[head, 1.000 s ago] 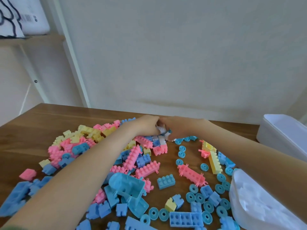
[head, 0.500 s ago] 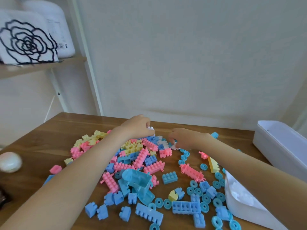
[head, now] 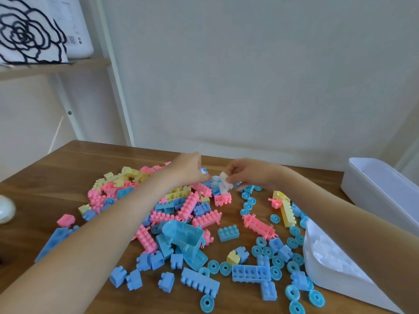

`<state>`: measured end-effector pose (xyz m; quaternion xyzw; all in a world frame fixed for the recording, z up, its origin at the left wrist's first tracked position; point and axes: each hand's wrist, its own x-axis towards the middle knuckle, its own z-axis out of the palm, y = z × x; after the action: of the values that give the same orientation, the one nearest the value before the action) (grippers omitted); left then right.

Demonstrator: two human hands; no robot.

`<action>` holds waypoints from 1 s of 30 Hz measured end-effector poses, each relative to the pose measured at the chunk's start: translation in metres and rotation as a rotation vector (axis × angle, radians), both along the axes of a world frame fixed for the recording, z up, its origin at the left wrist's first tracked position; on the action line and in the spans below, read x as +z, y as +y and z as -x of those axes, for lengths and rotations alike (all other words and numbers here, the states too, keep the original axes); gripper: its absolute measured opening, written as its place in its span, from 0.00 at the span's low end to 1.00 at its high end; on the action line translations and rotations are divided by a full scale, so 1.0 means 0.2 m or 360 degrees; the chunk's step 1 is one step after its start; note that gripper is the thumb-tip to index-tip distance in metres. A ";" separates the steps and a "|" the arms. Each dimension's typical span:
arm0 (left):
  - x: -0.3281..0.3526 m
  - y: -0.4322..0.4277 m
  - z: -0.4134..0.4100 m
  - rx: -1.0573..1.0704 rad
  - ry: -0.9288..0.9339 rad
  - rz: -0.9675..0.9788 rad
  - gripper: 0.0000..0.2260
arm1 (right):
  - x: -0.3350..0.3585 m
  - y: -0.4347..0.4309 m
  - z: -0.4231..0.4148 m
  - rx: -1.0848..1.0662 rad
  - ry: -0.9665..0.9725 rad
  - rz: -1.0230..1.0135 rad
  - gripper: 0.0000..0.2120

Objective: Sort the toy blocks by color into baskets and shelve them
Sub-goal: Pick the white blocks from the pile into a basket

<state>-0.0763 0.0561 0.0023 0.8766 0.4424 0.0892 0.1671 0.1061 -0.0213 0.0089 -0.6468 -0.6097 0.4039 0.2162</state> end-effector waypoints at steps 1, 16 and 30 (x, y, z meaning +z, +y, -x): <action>-0.01 0.01 0.01 0.0012 -0.0032 0.0030 0.13 | 0.01 0.01 0.00 -0.0075 0.0380 0.0065 0.01; -0.01 0.06 -0.03 -0.0044 0.0061 -0.0149 0.22 | -0.06 0.01 0.05 -0.0789 0.1896 0.0495 0.09; -0.04 0.02 -0.08 -0.0375 0.0264 0.0086 0.10 | -0.09 0.25 0.08 -0.0091 -0.0423 0.0095 0.13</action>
<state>-0.0593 0.0595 -0.0050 0.9219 0.3511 -0.0158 0.1628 0.0895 0.0285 -0.0083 -0.7178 -0.6020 0.3264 0.1256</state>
